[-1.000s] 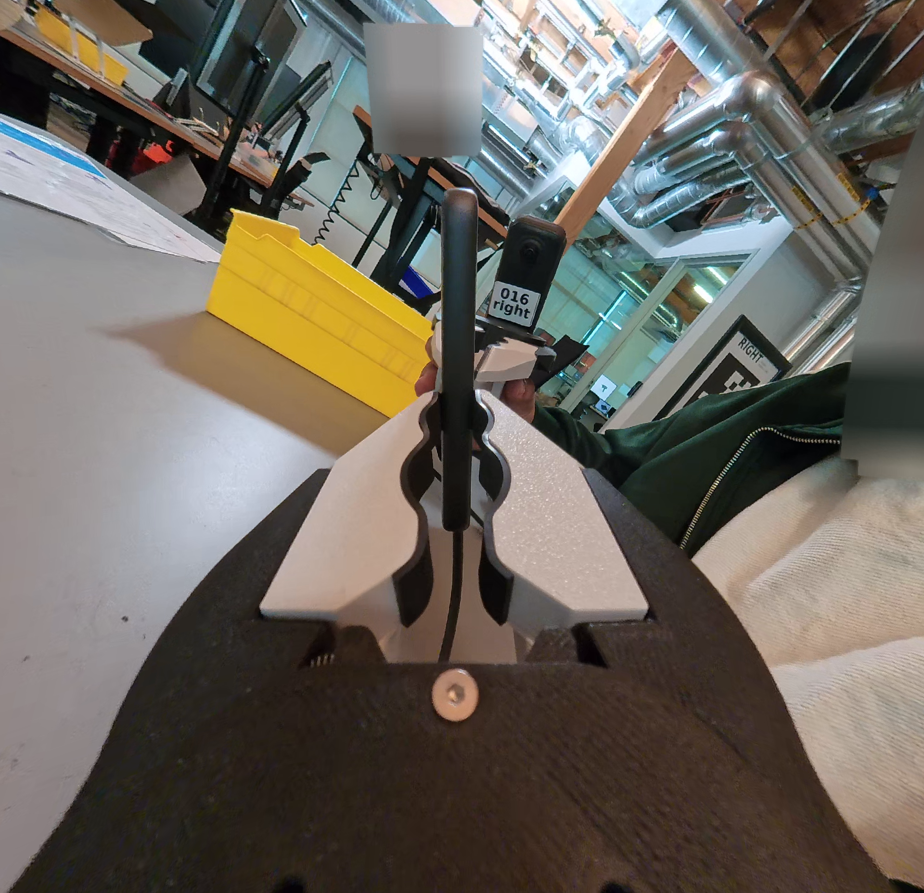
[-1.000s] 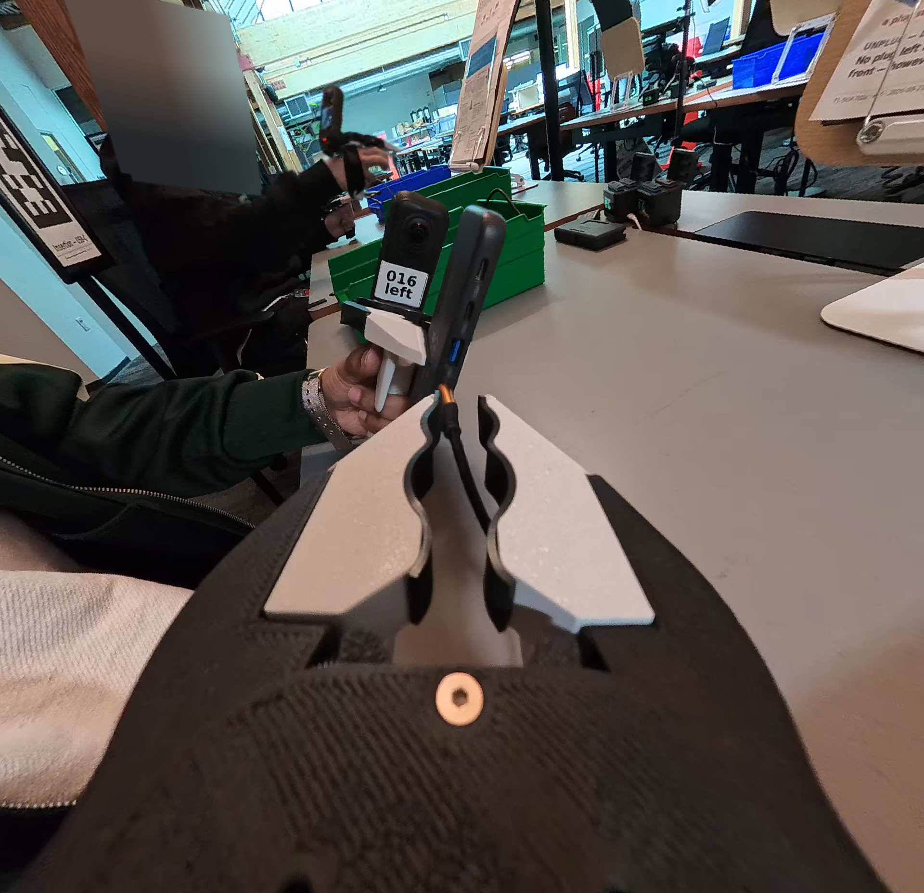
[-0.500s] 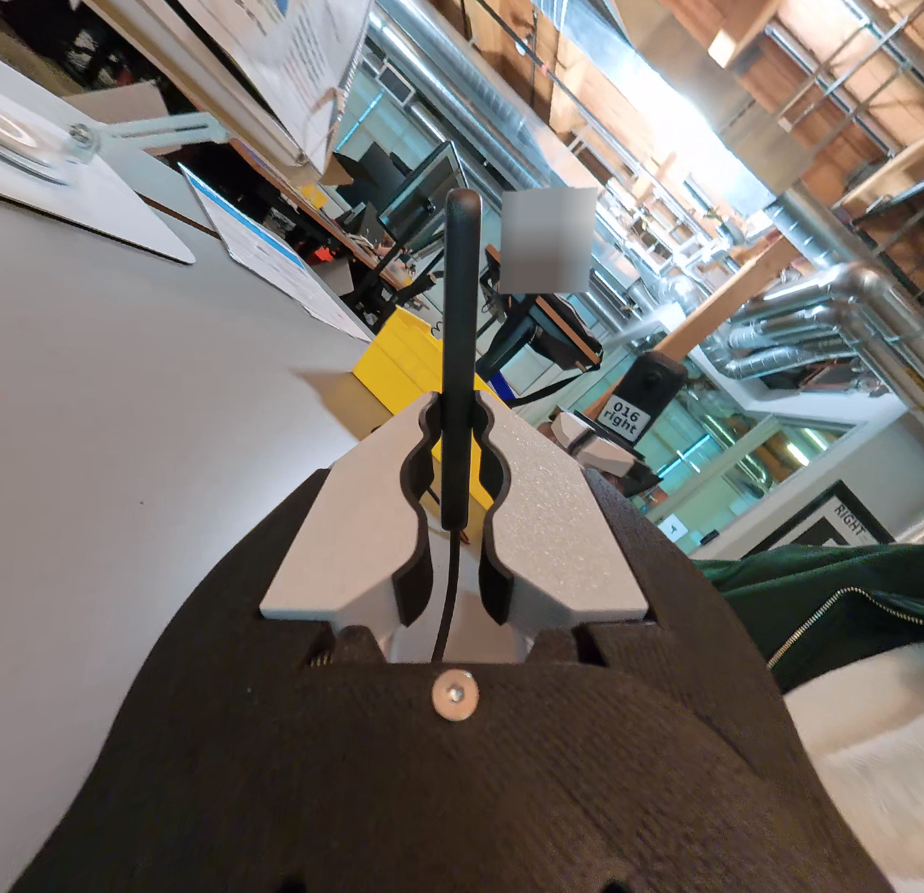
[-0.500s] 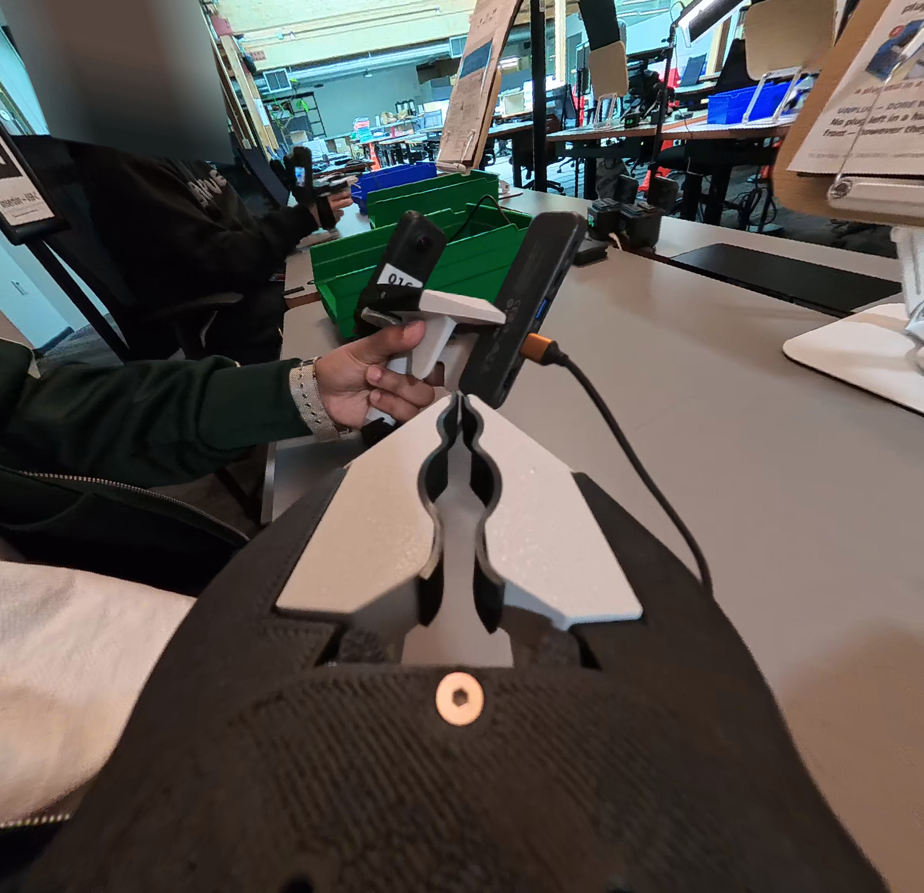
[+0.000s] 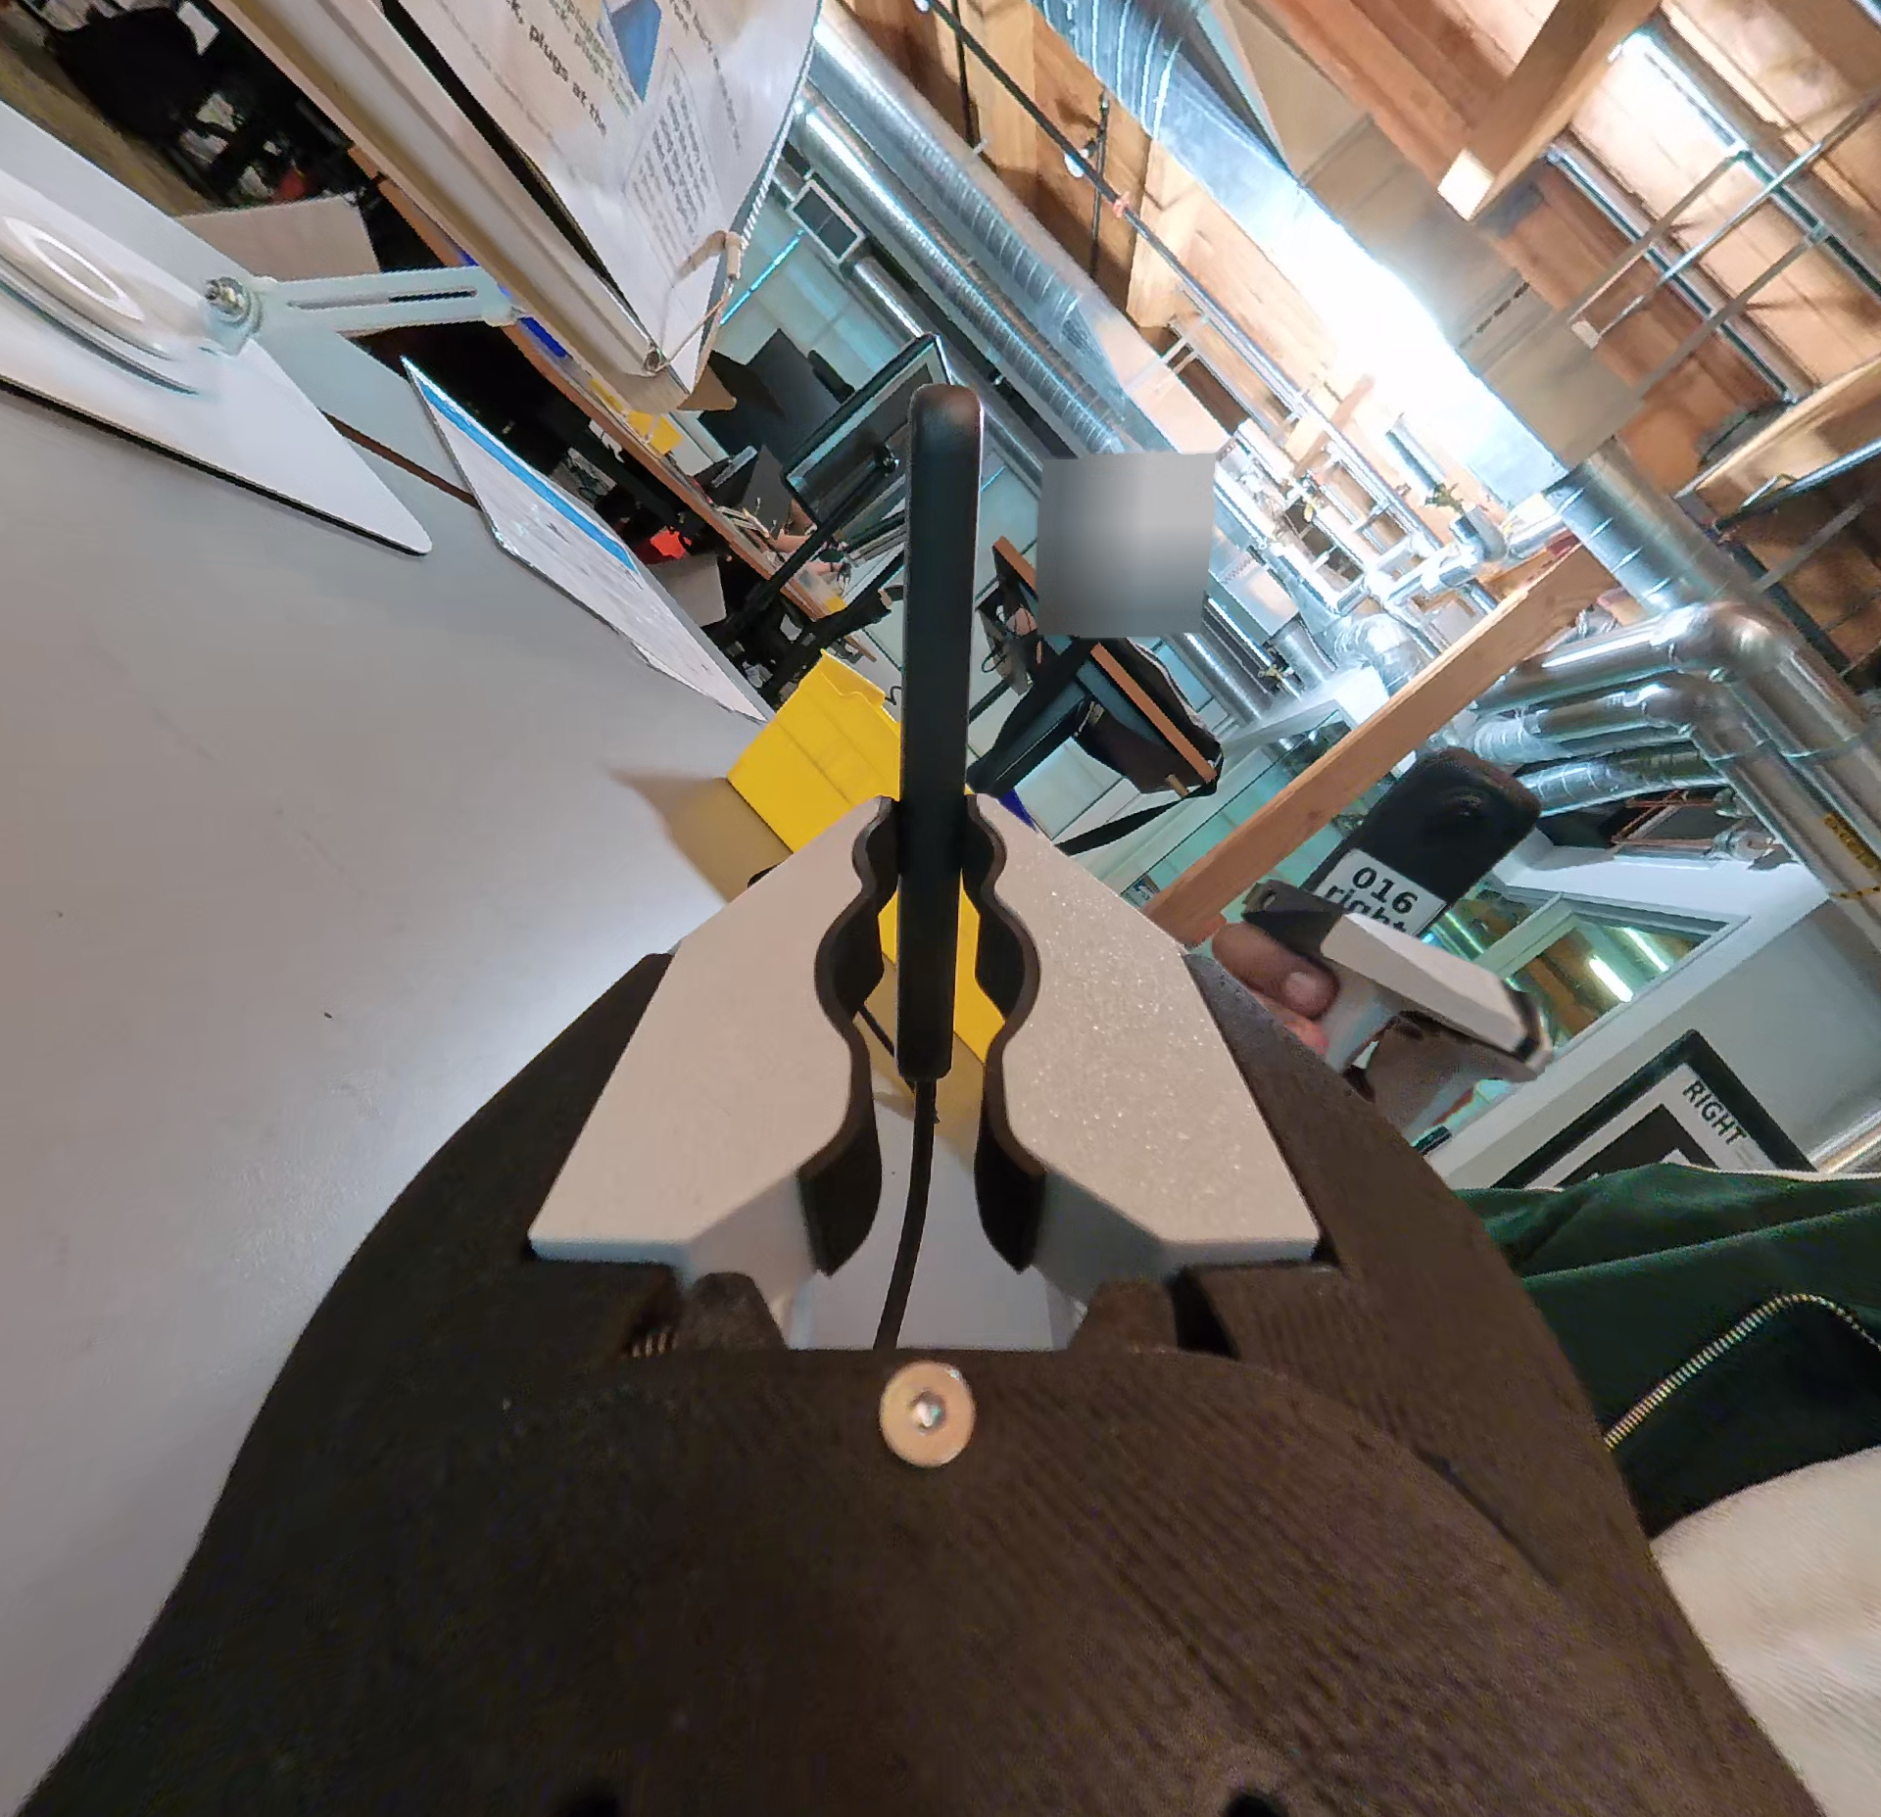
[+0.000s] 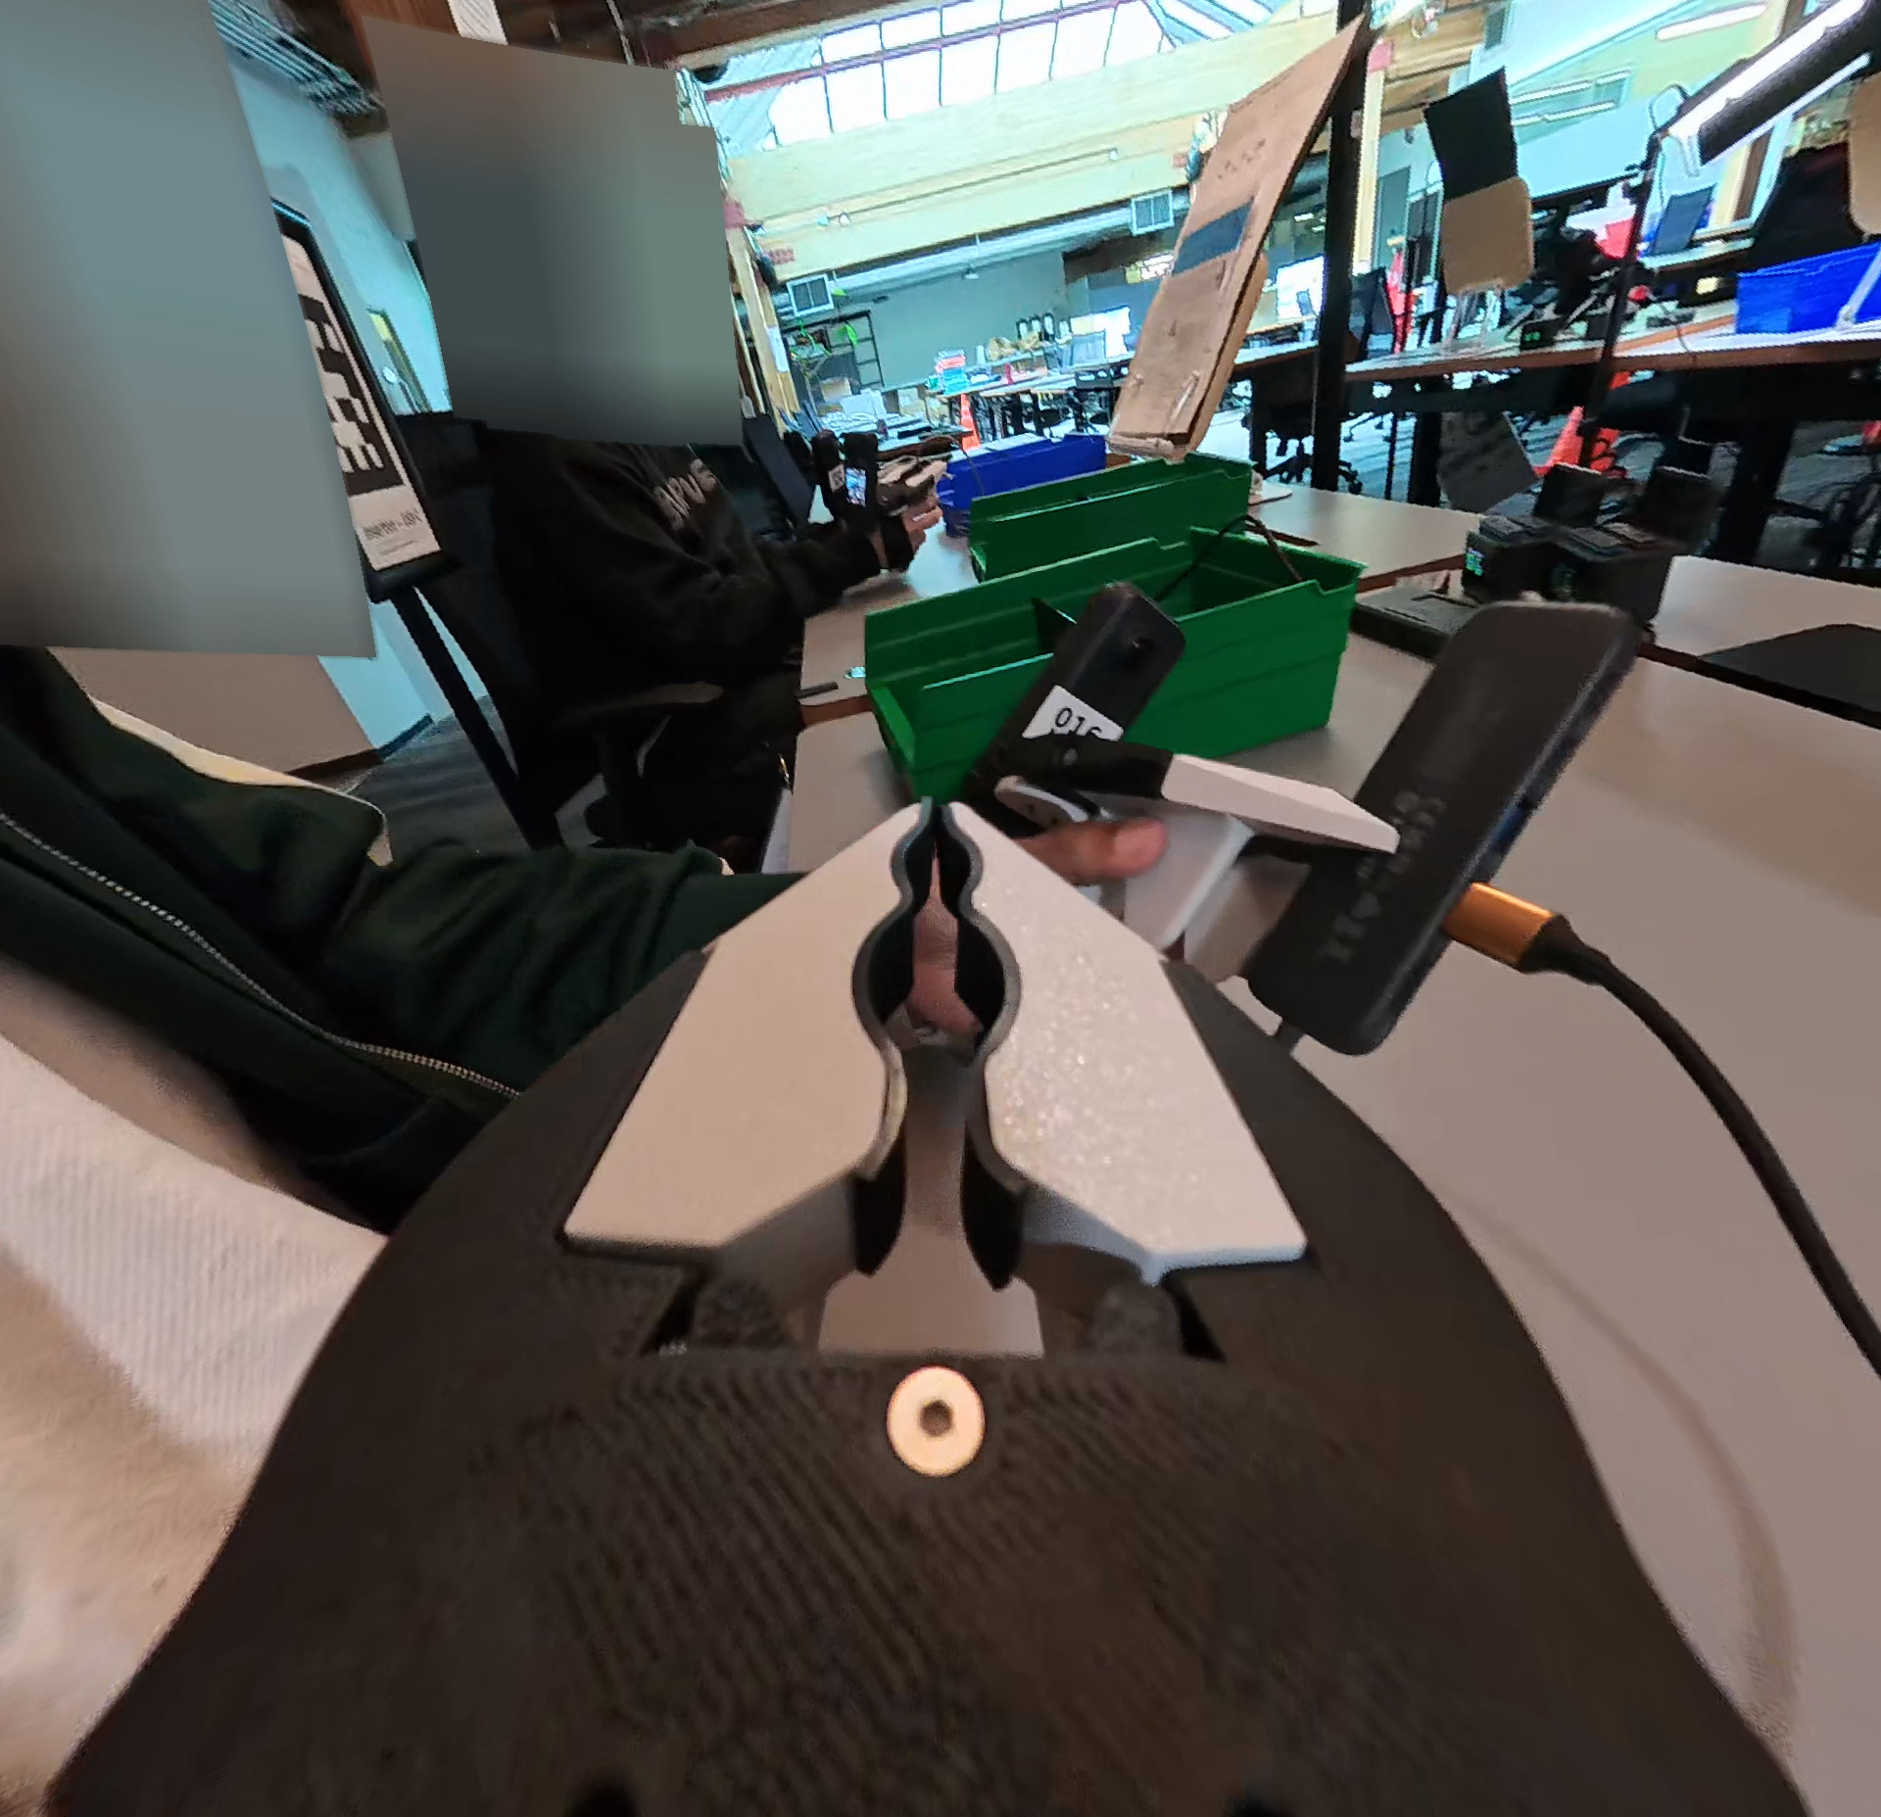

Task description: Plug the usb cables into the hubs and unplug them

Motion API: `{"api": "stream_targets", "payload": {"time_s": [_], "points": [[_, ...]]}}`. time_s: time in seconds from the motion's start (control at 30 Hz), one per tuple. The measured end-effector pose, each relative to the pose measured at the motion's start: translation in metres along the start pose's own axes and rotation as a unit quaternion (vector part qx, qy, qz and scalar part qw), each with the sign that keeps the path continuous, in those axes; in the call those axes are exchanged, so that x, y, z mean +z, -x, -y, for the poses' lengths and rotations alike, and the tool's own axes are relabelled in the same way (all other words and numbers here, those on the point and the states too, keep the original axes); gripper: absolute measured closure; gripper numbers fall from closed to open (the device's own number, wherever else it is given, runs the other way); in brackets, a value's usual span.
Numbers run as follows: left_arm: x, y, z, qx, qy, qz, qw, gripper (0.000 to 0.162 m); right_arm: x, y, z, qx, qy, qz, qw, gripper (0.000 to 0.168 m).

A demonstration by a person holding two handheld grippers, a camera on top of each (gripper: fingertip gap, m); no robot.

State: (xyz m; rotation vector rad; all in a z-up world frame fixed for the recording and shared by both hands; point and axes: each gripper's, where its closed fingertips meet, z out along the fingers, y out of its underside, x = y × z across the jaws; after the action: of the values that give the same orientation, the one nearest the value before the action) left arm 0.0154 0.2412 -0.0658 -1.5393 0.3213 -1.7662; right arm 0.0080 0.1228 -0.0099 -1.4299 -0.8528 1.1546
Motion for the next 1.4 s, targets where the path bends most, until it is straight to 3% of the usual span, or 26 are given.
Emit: {"api": "stream_targets", "payload": {"time_s": [0.2,0.37,0.63,0.83,0.93,1.1,1.2,1.3,1.4], "points": [[0.0,0.004,0.003,0.005,-0.011,0.007,1.0,0.153,0.016,-0.001,0.011,0.016,-0.008,0.01,1.0,0.168],[0.0,0.01,0.005,0.004,-0.018,0.016,1.0,0.153,0.061,0.013,0.018,-0.009,0.028,0.046,0.999,0.168],[-0.007,0.011,0.02,-0.03,-0.056,0.002,0.998,0.153,0.182,0.058,0.028,-0.083,0.139,0.158,0.974,0.168],[-0.013,0.014,0.028,-0.064,-0.079,-0.01,0.995,0.153,0.288,0.052,0.022,-0.119,0.219,0.177,0.952,0.168],[-0.013,0.016,0.031,-0.072,-0.085,-0.009,0.994,0.153,0.344,0.046,0.004,-0.074,0.283,0.194,0.936,0.168],[-0.015,0.016,0.036,-0.086,-0.097,-0.014,0.991,0.153,0.426,0.017,-0.05,-0.034,0.385,0.151,0.91,0.164],[-0.016,0.018,0.037,-0.097,-0.101,-0.017,0.99,0.153,0.447,0.007,-0.1,0.008,0.476,0.127,0.87,0.155],[-0.015,0.017,0.037,-0.109,-0.104,-0.024,0.988,0.153,0.457,-0.009,-0.137,-0.019,0.535,0.09,0.84,0.139],[-0.012,0.015,0.035,-0.116,-0.103,-0.031,0.988,0.153,0.46,-0.012,-0.159,-0.04,0.569,0.078,0.817,0.134]]}}
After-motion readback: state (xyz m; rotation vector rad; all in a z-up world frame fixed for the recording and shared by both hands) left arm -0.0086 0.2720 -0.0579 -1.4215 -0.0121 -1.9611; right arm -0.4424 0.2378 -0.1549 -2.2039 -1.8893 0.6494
